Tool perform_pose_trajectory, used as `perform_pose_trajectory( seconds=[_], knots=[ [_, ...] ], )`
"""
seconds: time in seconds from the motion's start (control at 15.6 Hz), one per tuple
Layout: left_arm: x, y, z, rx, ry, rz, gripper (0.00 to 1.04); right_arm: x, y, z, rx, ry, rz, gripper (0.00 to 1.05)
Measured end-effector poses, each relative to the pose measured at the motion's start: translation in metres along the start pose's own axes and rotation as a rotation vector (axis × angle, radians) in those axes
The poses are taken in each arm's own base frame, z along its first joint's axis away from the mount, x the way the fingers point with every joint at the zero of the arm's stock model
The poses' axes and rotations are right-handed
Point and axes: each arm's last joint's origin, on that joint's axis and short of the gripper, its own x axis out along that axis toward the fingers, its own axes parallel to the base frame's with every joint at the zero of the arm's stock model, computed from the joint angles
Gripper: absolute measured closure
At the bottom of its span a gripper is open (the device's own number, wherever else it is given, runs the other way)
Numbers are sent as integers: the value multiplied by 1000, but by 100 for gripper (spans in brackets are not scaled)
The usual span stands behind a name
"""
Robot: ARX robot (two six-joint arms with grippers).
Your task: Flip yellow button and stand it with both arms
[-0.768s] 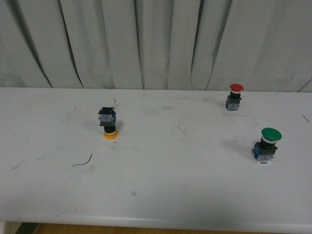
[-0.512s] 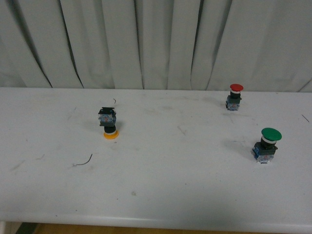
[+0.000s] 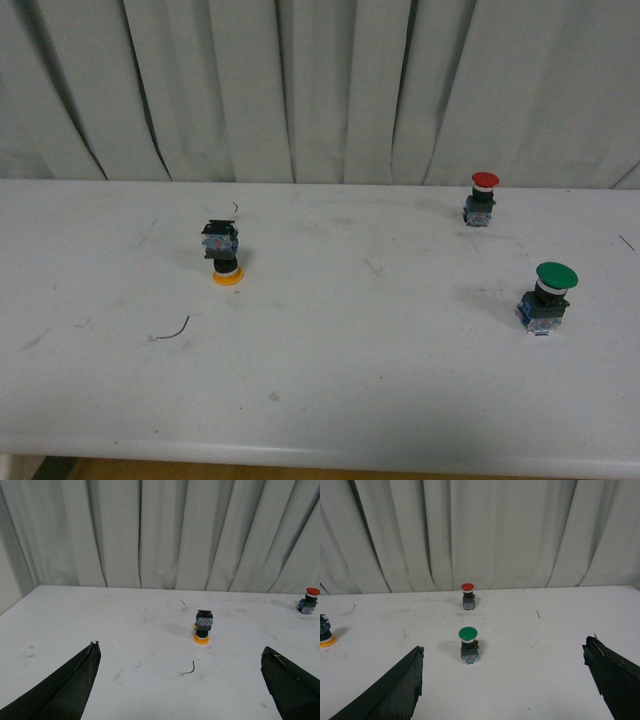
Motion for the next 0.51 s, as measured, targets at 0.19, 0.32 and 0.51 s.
perform_pose_trajectory(
  seconds=[0.19,0.32,0.51],
  knots=[
    [0,0,0,0,0,0,7,0,0,0,0,0,0,6],
    [0,0,0,0,0,0,7,0,0,0,0,0,0,6],
    [0,0,0,0,0,0,7,0,0,0,0,0,0,6]
  ],
)
